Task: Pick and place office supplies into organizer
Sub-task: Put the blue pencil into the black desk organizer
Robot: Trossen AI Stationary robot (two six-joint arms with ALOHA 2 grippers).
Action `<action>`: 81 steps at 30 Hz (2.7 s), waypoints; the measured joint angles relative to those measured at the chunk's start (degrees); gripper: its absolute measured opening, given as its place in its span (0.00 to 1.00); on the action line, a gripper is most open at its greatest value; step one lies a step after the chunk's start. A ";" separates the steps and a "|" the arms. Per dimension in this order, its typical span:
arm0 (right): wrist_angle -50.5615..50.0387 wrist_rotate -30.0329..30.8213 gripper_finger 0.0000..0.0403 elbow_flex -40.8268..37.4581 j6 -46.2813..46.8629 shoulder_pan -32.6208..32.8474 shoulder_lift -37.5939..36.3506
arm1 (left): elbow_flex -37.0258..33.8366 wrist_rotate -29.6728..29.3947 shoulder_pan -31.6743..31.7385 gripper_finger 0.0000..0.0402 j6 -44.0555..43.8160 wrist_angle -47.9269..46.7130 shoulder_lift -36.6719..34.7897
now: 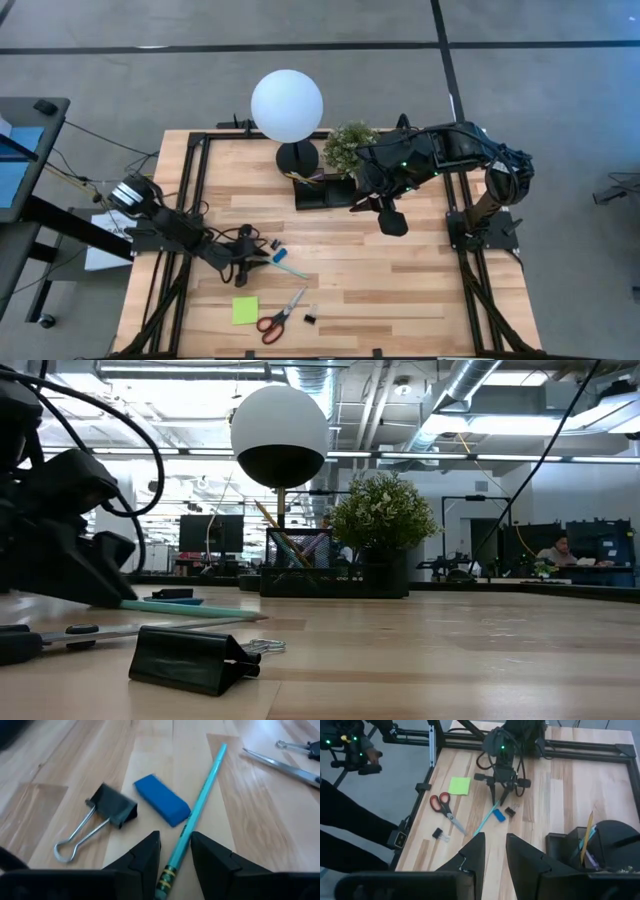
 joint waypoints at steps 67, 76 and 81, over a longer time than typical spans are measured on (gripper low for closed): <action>-1.27 -0.06 0.18 0.00 -0.50 0.00 -0.02 | 22.10 -12.13 -8.66 0.28 1.67 11.30 25.72; -1.27 -0.06 0.18 0.00 -0.48 0.00 -0.02 | 24.40 -12.61 -6.71 0.06 -1.02 7.56 25.59; -1.27 -0.06 0.18 0.00 -0.50 -0.02 -0.02 | 24.38 -12.60 -5.35 0.04 -1.00 7.60 25.54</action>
